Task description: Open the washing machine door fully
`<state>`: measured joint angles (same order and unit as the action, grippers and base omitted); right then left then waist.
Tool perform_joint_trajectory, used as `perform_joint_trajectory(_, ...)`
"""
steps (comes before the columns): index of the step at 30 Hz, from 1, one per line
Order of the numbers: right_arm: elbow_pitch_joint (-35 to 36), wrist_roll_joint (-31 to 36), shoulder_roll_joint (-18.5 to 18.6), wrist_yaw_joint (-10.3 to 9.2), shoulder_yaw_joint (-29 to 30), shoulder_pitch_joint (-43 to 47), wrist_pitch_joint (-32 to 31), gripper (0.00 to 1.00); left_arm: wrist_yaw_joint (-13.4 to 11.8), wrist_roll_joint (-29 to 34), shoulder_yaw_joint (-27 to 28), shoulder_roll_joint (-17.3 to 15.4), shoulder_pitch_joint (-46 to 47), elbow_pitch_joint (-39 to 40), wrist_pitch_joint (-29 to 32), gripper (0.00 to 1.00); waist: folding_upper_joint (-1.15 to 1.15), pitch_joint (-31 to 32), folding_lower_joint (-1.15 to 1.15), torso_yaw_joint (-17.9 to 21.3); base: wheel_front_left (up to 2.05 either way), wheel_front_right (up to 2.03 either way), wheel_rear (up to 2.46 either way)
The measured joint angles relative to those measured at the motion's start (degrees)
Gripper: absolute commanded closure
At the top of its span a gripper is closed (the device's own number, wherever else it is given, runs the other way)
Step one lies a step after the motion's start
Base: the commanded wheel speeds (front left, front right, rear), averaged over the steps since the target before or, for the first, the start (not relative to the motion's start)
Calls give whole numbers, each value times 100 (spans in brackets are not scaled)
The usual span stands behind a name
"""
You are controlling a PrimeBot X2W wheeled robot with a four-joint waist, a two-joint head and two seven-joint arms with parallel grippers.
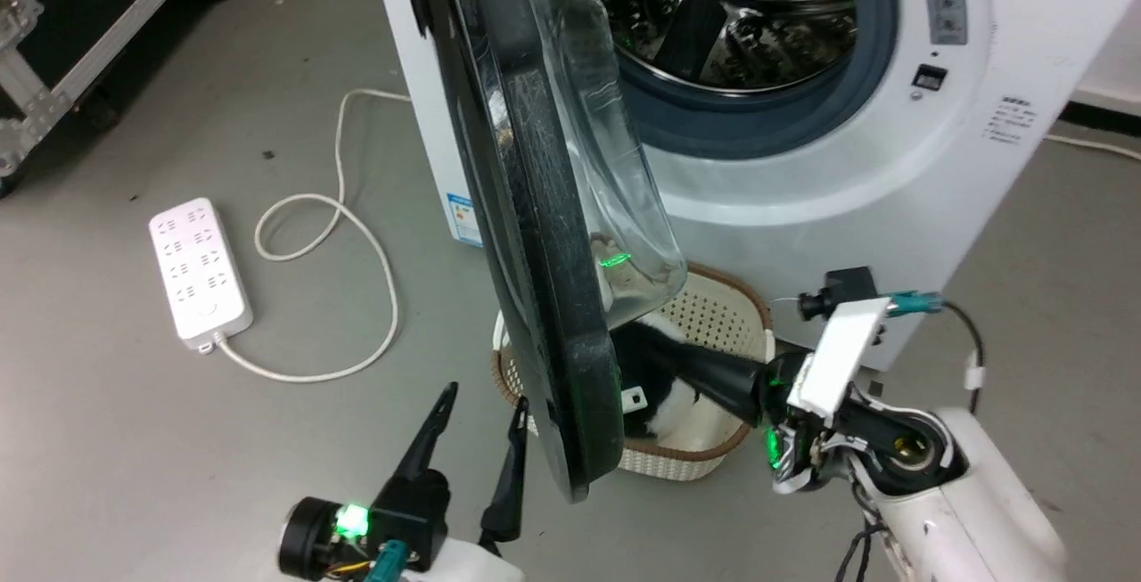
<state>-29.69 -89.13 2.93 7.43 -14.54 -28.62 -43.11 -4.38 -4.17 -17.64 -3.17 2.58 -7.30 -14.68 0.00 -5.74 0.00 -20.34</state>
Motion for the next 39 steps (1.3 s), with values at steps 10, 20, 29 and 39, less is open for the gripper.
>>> perform_joint_trajectory(10,1936,2349,1085,0,378,354,2558,0,21,-165,456,-171,-36,269,0,0,0,224,0,429,0,0,0)
perform_joint_trajectory(20,2622,6372,1864,1,813,1680,5274,0,88,-265,896,-360,-298,388,0,0,0,498,0,1087,0,0,0)
perform_joint_trajectory(29,3234,8061,528,1,1652,3099,5628,0,165,-487,1136,-391,-568,397,0,0,0,650,0,1578,0,0,0)
perform_joint_trajectory(39,3345,8456,94,1,1555,3830,5760,0,254,-481,1104,-376,-599,264,0,0,0,666,0,1597,0,0,0)
